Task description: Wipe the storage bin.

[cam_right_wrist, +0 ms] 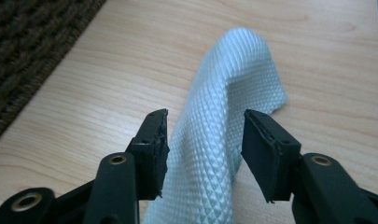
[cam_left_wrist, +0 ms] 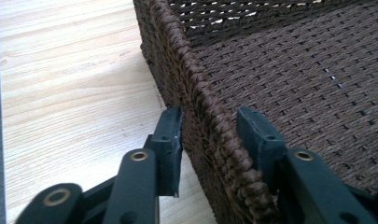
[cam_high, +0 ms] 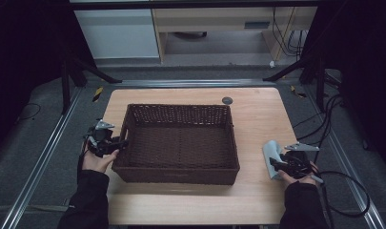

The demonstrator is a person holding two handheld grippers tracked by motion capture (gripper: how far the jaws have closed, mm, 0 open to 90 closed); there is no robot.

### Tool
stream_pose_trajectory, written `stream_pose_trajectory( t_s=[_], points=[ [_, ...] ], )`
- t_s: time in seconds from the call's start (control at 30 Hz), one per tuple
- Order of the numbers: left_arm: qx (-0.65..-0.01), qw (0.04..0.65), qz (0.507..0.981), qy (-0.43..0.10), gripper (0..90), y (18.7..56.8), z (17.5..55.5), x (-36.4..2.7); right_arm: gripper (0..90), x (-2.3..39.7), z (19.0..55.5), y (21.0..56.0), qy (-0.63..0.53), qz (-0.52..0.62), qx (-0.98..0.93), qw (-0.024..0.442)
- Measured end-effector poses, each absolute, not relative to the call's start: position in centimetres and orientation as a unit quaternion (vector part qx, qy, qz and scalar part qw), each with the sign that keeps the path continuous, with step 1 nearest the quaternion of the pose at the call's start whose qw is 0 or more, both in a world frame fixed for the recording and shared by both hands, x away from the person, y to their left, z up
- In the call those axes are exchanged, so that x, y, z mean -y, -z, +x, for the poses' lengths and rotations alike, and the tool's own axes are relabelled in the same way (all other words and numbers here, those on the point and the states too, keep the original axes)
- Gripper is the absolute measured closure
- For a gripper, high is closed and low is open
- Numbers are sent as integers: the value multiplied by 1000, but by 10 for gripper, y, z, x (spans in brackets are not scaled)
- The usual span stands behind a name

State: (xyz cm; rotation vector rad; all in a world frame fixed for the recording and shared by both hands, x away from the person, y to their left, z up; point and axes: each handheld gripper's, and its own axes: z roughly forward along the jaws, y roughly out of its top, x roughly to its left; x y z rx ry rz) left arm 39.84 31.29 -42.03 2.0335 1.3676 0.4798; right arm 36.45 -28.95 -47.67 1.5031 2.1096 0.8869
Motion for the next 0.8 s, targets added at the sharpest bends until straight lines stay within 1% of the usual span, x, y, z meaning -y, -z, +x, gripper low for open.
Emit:
stream_pose_trajectory(
  t_s=[0.1, 0.17, 0.2, 0.33, 0.4, 0.5, 0.67, 0.8],
  points=[
    [-519, 315, 773, -184, 572, 420, 398, -313, 566, 290, 365, 482, -311, 542, -757, 192],
    [-517, 311, 777, -180, 544, 420, 398, -314, 614, 290, 366, 484, -307, 542, -759, 188],
    [-518, 311, 777, -179, 544, 420, 398, -314, 654, 290, 366, 485, -305, 543, -760, 184],
    [-516, 310, 778, -179, 568, 420, 398, -313, 757, 290, 367, 485, -303, 544, -763, 176],
    [-516, 317, 777, -170, 603, 421, 398, -313, 792, 290, 367, 485, -299, 545, -764, 173],
    [-516, 321, 777, -162, 662, 421, 398, -312, 809, 289, 368, 484, -300, 546, -764, 167],
    [-521, 316, 775, -167, 687, 420, 397, -310, 812, 287, 369, 476, -316, 542, -760, 173],
    [-521, 319, 774, -166, 691, 420, 397, -310, 810, 281, 373, 467, -338, 527, -757, 188]
  ],
)
